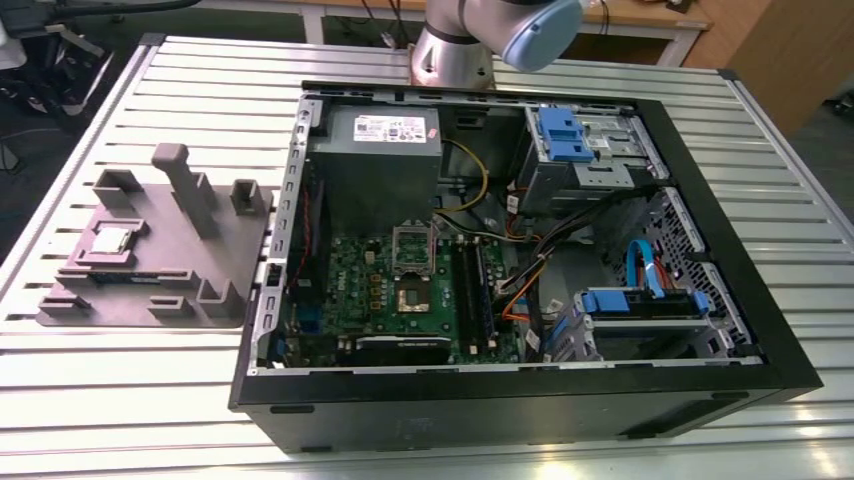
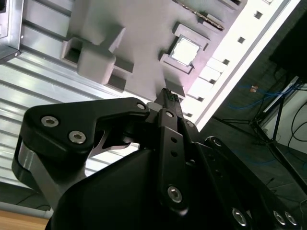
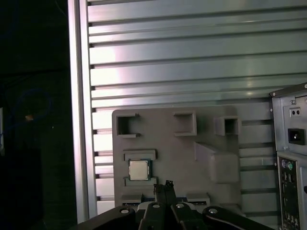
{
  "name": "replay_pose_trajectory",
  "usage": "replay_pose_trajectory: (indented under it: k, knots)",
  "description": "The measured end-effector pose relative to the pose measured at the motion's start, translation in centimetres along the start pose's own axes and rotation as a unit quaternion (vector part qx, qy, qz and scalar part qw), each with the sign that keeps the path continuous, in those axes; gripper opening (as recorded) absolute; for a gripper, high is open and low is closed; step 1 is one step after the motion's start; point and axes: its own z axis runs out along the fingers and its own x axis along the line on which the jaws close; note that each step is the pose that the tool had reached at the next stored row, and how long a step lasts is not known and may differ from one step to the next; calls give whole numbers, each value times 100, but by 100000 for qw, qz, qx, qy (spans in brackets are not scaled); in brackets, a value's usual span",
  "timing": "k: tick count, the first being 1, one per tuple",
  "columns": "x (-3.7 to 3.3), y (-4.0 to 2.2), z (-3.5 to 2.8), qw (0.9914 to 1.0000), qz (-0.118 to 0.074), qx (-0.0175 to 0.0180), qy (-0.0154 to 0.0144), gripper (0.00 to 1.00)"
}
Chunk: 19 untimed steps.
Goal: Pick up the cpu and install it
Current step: 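Reach for the cpu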
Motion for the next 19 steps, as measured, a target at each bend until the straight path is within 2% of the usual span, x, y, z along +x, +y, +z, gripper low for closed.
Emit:
replay_pose_trajectory:
  k: [8,19]
  knots:
    - [171,-14,21,100000,3,3,62,10]
    - [330,-27,43,100000,7,6,130,10]
